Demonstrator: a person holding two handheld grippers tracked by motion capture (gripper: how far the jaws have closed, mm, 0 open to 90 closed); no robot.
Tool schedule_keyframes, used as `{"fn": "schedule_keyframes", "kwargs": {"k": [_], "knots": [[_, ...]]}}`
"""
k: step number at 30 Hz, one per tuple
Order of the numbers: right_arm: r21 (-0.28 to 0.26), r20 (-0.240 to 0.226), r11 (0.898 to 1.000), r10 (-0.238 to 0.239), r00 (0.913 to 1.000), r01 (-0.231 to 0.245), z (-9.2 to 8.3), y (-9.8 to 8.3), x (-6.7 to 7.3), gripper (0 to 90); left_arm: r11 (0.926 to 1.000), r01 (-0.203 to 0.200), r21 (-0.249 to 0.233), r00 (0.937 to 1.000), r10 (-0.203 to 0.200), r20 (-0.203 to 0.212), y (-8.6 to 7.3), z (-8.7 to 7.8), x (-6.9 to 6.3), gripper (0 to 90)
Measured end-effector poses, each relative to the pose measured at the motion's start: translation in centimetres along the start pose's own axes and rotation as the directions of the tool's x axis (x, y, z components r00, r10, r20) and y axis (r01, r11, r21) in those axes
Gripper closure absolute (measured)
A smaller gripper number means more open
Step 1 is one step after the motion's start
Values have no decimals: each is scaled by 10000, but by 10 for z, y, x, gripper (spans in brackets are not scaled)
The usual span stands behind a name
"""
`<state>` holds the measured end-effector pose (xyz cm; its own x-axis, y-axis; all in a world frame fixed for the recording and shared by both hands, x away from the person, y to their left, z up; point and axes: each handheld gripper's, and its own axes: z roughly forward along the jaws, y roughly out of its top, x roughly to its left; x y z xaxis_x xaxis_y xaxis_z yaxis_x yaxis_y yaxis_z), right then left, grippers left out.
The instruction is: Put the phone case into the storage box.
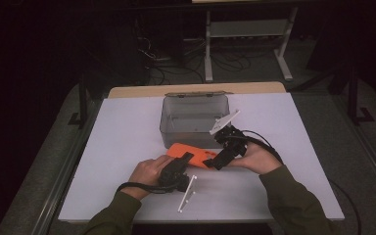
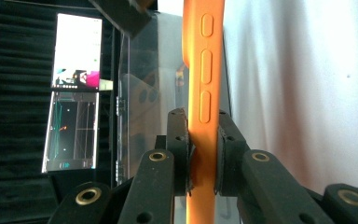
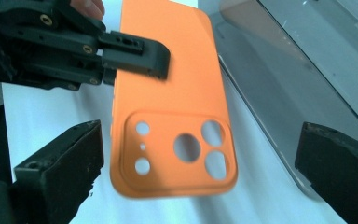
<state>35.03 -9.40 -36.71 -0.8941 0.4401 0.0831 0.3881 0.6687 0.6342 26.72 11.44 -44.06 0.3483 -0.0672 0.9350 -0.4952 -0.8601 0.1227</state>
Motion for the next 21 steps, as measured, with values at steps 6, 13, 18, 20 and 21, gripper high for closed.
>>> {"fn": "schedule_keyframes", "kwargs": {"k": [6,13,18,20,21], "knots": [[-481,207,9985,278,9994,-268,-9,-20,0,4,10000,-14,-7,10000,14,-10,-1,0,0,789],[-750,474,9963,465,9978,-429,-12,-46,2,0,9999,-71,130,10000,71,-13,-2,-1,1,789],[-1148,773,9916,685,9946,-594,-15,-65,5,0,9999,-48,157,10000,48,-36,-3,-2,2,789],[-1326,833,9892,736,9938,-622,-17,-72,6,0,9999,-40,154,10000,40,-29,-3,-2,2,790],[-1390,850,9881,776,9934,-653,-18,-75,6,0,9999,-28,142,10000,29,-36,-3,-2,2,789]]}}
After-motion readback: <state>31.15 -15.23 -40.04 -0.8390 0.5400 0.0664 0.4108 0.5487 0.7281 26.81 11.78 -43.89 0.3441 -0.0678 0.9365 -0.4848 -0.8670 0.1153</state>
